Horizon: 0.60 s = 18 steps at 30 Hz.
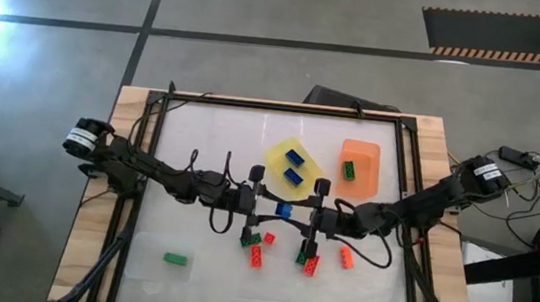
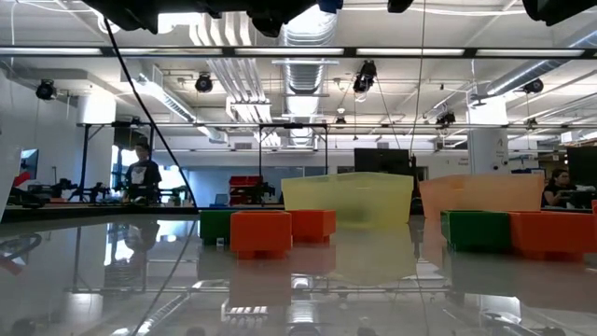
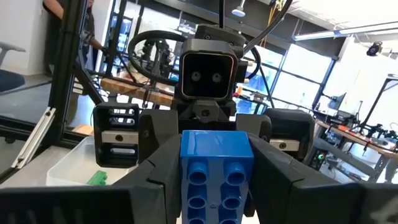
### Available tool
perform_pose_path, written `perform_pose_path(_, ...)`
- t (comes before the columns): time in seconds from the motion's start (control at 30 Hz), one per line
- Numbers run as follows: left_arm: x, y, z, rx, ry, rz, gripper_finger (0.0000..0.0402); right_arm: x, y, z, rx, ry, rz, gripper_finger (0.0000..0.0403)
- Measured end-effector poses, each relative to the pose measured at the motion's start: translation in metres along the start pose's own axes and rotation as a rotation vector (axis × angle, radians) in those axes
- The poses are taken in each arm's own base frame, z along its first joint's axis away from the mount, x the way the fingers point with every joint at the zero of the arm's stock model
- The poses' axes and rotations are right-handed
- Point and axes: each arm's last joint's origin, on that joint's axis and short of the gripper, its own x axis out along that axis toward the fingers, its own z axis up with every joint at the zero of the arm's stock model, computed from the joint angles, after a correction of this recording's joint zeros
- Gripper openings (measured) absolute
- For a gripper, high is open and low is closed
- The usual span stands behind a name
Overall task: Sort & place blocks by color
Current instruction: Put the blue game piece into the yellow bin
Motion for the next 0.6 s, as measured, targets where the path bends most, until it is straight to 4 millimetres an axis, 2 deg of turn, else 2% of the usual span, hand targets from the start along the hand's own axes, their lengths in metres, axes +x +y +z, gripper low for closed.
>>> perform_pose_path(0.27, -0.0003, 0.0014, -0.0045, 0.012, 0.053, -0.003, 0.0151, -0.0041, -0.0033, 0.0018, 0.053, 0.066, 0.022, 0.0128)
perform_pose_path(0.43, -0.0009, 0.0009, -0.0062, 0.034, 0.072, -0.007, 0.021, -0.0071, -0.0061, 0.0061, 0.096, 0.1, 0.024, 0.0128)
perform_pose_path(0.6, -0.0042, 0.0041, -0.0071, 0.098, 0.142, 0.079, 0.0271, -0.0066, -0.008, 0.009, 0.085, 0.203, 0.025, 0.0128)
